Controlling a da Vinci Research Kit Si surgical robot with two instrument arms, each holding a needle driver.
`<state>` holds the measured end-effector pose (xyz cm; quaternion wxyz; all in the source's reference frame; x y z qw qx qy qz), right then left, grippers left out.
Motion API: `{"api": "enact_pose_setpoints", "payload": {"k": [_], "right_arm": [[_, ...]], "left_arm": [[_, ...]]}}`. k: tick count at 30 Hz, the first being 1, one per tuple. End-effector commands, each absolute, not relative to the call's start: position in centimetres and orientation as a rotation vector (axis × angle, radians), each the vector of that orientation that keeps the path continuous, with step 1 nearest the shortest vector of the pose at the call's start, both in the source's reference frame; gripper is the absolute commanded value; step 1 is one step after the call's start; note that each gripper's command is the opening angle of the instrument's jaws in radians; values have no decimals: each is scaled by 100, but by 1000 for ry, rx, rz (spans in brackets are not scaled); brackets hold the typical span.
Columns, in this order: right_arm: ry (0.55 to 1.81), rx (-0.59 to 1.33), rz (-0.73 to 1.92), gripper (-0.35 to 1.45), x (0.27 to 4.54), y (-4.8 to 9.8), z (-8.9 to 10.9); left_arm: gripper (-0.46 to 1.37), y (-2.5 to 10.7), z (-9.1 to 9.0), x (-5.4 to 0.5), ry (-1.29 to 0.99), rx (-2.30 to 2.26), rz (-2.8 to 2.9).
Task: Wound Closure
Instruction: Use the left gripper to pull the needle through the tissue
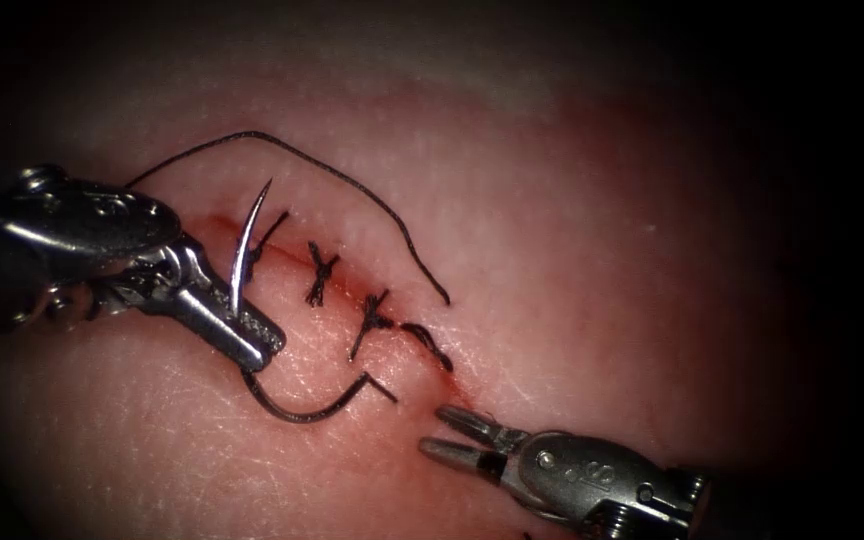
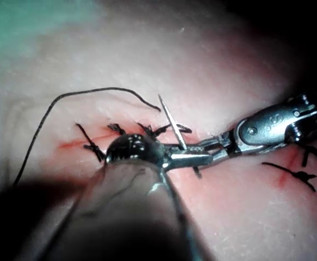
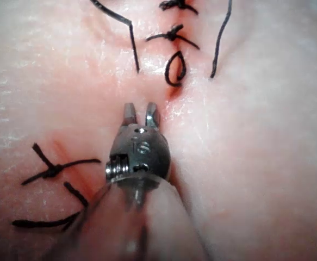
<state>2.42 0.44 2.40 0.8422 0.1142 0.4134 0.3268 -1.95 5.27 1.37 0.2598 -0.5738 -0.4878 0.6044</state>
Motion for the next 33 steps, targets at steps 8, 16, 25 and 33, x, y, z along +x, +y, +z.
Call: {"api": "enact_pose_setpoints", "payload": {"k": [8, 16, 25, 33], "right_arm": [[870, 241, 691, 58, 244, 43, 239], [876, 241, 695, 57, 244, 45, 235], [936, 243, 744, 65, 249, 49, 223], [936, 265, 791, 64, 256, 48, 221]], "left_arm": [[-35, 532, 123, -193, -800, -1987, 1819], [-35, 548, 100, -191, -451, -2120, 1892], [-35, 575, 62, -183, -12, -2151, 1993], [-35, 595, 39, -164, 250, -2117, 1981]]}}
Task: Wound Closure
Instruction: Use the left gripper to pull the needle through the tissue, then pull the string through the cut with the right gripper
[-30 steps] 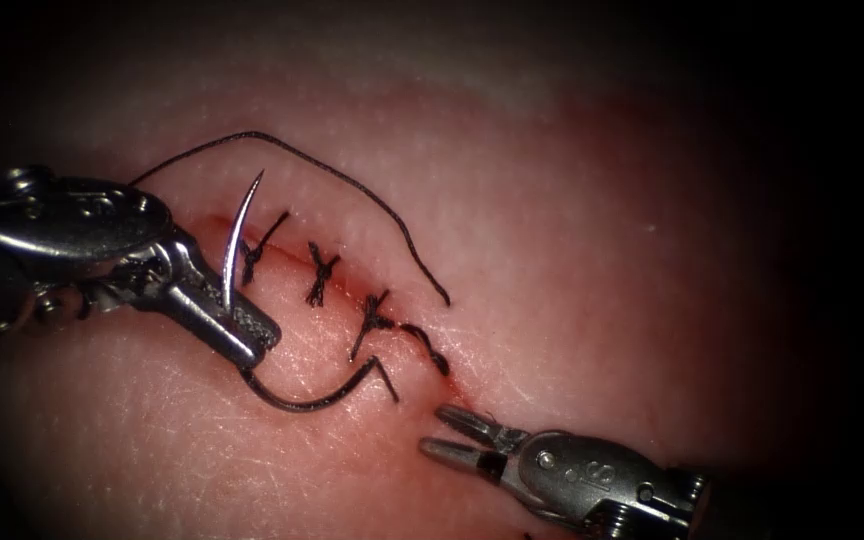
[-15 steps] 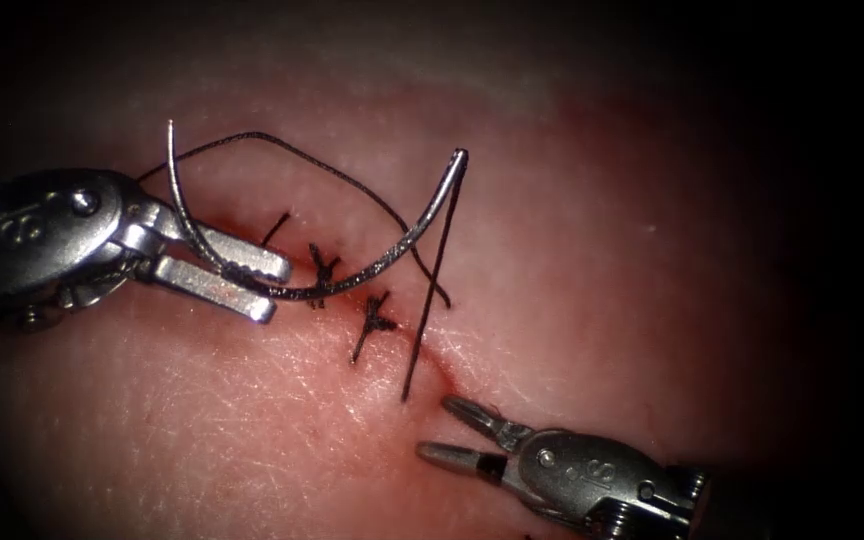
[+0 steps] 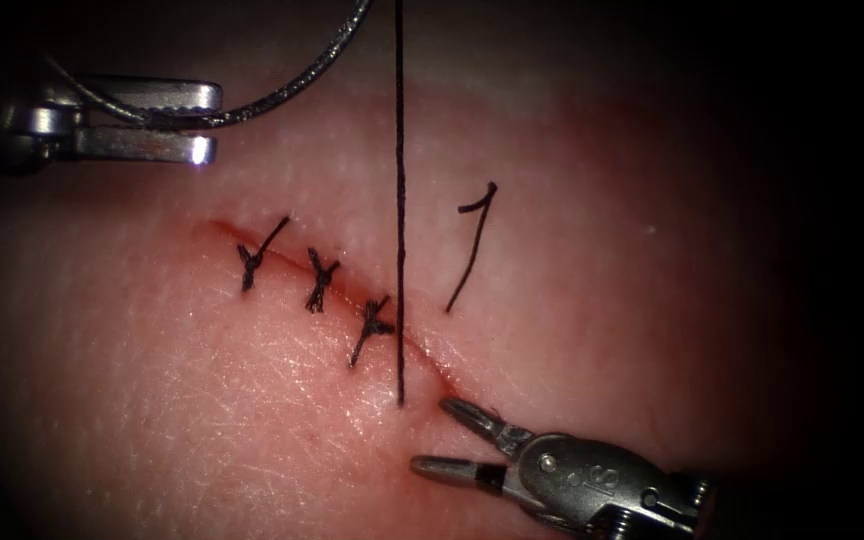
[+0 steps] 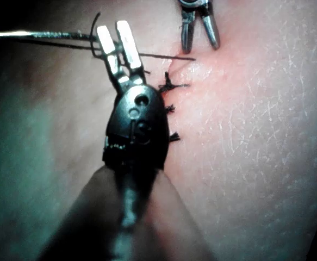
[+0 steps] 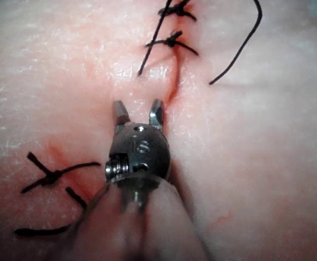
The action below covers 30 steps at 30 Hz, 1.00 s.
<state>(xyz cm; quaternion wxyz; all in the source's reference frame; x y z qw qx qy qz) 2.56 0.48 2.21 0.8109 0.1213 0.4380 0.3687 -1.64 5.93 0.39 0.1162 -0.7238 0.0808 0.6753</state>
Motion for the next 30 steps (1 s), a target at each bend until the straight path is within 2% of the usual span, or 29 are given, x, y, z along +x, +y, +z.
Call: {"api": "enact_pose_setpoints", "payload": {"k": [1, 10, 16, 27, 29, 30], "right_arm": [[936, 265, 792, 64, 256, 48, 221], [929, 319, 891, 61, 265, 56, 207], [955, 320, 925, 68, 268, 68, 199], [965, 306, 957, 69, 287, 84, 205], [966, 312, 969, 59, 292, 85, 207], [968, 321, 979, 43, 295, 85, 207]], "left_arm": [[-35, 595, 39, -163, 251, -2115, 1979], [-35, 585, 37, -145, 326, -2086, 1965], [-35, 566, 45, -146, 331, -2081, 1970], [-35, 528, 72, -146, 298, -2068, 1959], [-35, 527, 74, -145, 292, -2067, 1961], [-35, 526, 74, -145, 292, -2067, 1961]]}}
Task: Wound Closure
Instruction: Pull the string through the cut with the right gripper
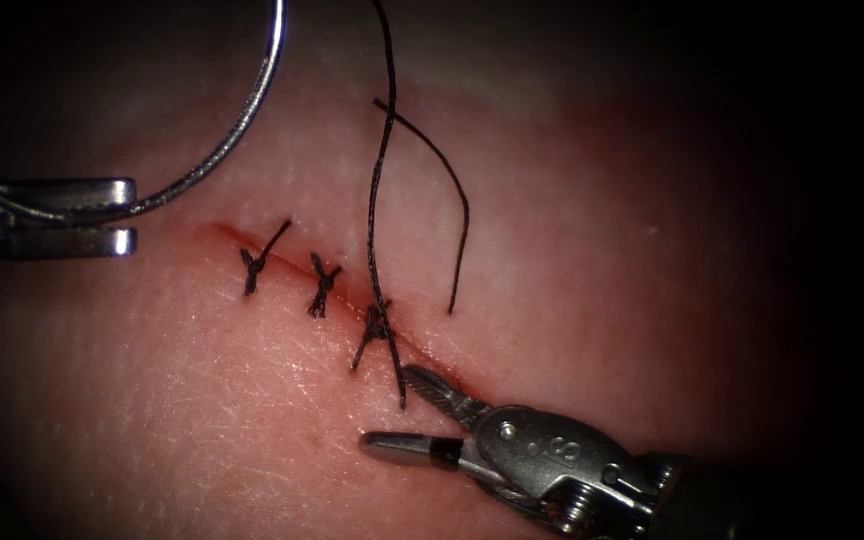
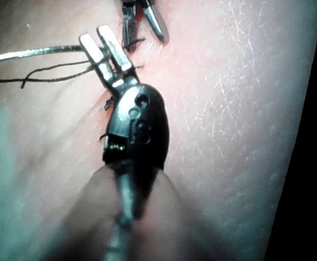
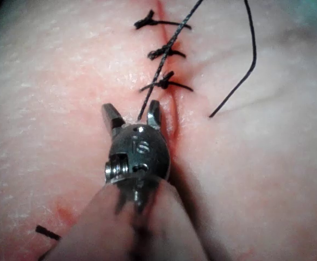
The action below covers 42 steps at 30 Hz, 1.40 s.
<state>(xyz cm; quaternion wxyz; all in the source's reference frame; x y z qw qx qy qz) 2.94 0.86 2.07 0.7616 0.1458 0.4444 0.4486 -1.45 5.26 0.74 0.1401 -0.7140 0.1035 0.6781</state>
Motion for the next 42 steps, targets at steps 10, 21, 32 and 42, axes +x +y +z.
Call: {"api": "enact_pose_setpoints", "payload": {"k": [10, 21, 32, 42], "right_arm": [[835, 434, 1108, -35, 295, 75, 196], [803, 464, 1105, -35, 315, 51, 151], [799, 513, 1080, -35, 350, 32, 116], [798, 547, 1057, -35, 376, 16, 94]], "left_arm": [[-35, 509, 88, -135, 280, -2048, 1950], [-35, 458, 140, -131, 265, -1967, 1917], [-35, 437, 163, -123, 272, -1944, 1901], [-35, 437, 166, -100, 285, -1922, 1887]]}}
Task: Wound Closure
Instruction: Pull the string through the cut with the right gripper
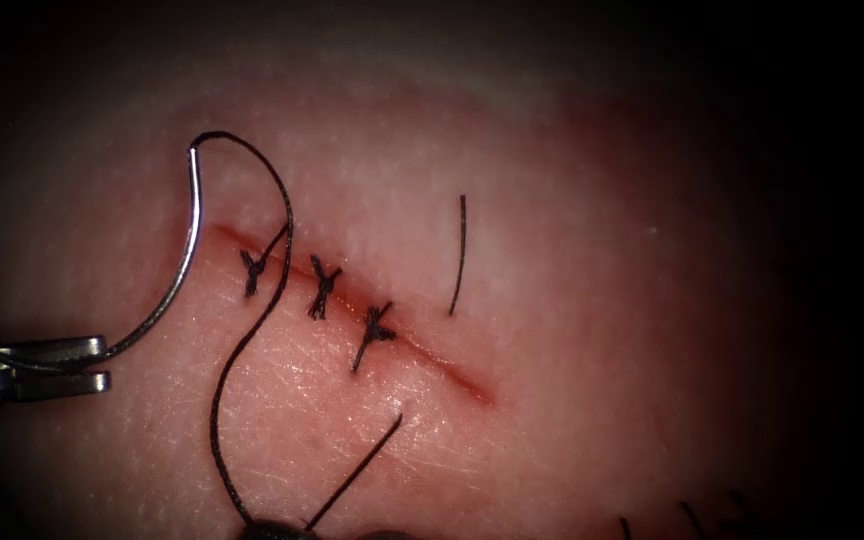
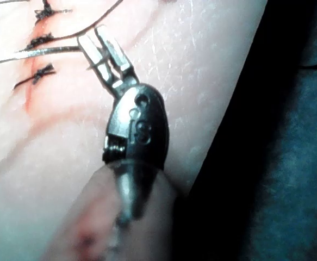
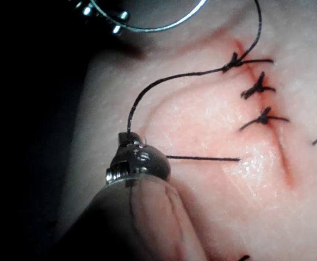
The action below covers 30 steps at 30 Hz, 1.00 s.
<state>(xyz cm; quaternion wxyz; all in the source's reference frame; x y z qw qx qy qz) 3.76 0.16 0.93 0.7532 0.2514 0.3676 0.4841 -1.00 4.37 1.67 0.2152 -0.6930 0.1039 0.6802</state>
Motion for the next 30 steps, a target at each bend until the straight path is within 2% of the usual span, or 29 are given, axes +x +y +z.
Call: {"api": "enact_pose_setpoints", "payload": {"k": [1, 12, 15, 16, 17, 19, 24, 30], "right_arm": [[798, 548, 1056, -35, 378, 16, 93], [807, 563, 1024, -35, 387, 6, 87], [845, 569, 1018, -35, 386, 6, 85], [876, 565, 1019, -14, 385, 7, 84], [919, 561, 1018, 39, 382, 9, 84], [978, 555, 991, 80, 375, 10, 85], [1084, 490, 952, 111, 350, 11, 86], [1102, 435, 989, 114, 310, 27, 82]], "left_arm": [[-35, 437, 166, -98, 286, -1921, 1889], [-35, 441, 169, -92, 290, -1916, 1890], [-35, 444, 171, -88, 296, -1915, 1879], [-35, 445, 172, -86, 299, -1916, 1874], [-35, 447, 174, -82, 303, -1905, 1875], [-35, 452, 175, -75, 310, -1897, 1871], [-35, 465, 180, -56, 324, -1865, 1883], [-35, 474, 192, -39, 363, -1826, 1905]]}}
